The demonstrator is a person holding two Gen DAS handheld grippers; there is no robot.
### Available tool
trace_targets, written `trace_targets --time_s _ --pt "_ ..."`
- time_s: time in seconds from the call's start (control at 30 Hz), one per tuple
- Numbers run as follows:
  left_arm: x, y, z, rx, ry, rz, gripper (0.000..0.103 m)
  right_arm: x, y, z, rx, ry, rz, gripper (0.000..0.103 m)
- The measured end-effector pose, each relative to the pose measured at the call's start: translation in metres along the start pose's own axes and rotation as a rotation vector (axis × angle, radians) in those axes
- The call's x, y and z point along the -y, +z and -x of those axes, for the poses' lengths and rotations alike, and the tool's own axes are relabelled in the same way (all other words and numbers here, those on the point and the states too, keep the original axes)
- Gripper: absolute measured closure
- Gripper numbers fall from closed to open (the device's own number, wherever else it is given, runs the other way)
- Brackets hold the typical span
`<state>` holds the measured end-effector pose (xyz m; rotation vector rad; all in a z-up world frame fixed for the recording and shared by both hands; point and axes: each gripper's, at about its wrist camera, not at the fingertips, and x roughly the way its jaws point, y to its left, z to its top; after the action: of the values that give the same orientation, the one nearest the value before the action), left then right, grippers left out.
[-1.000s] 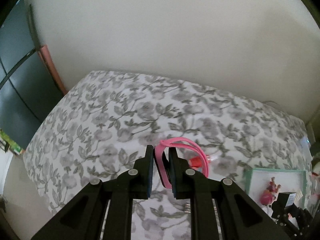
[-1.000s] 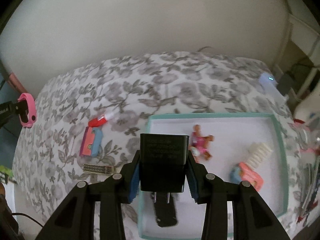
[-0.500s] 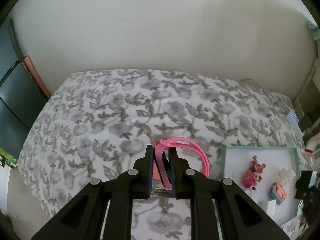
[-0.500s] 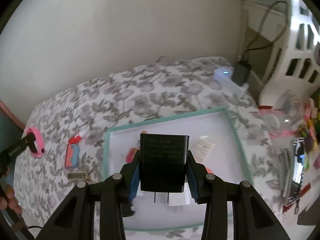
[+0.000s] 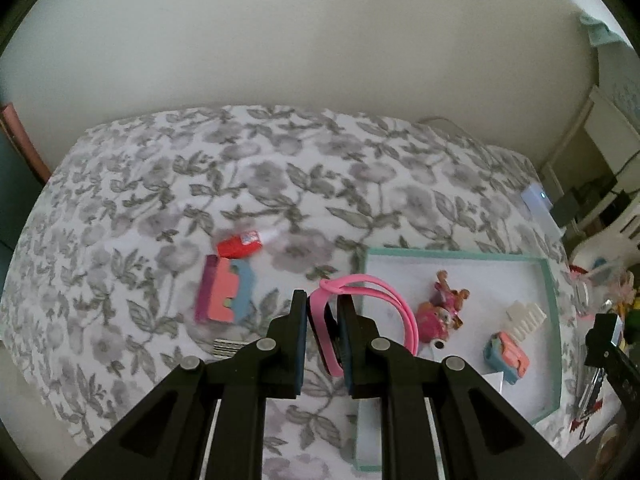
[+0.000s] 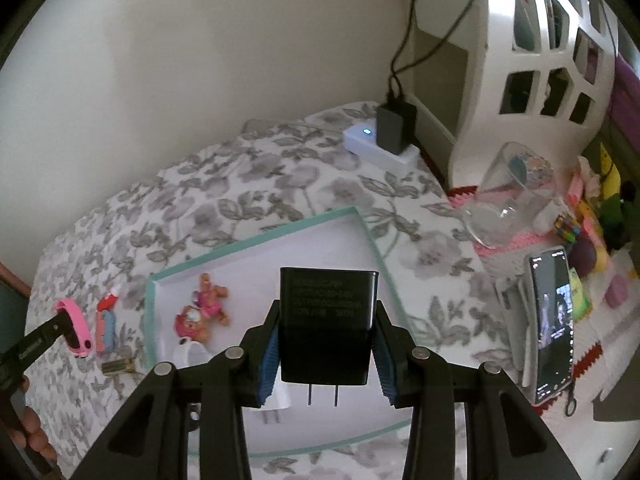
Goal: Organize rigid objects
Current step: 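Carry the pink watch band and black charger over the tray, then open both tools to release the pink band and black charger into the tray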
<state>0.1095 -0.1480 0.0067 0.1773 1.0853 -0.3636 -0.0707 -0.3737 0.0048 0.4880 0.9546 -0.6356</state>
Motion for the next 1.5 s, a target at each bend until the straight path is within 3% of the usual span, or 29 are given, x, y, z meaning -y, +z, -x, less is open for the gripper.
trace_targets --time_s 0.27,0.67,1.5 --pt "0.014 -0.009 -0.030 -0.075 -0.021 -0.014 0.088 0.006 -0.009 -0.034 -0.095 -0.036 0.013 0.060" --pt "0.032 -0.020 -0.066 -0.143 -0.030 -0.016 0.088 0.020 -0.016 -0.060 -0.167 -0.084 -0.007 0.060" --pt "0.043 -0.020 -0.089 -0.158 -0.045 -0.028 0.088 0.019 -0.030 -0.089 -0.258 -0.114 0.037 0.060"
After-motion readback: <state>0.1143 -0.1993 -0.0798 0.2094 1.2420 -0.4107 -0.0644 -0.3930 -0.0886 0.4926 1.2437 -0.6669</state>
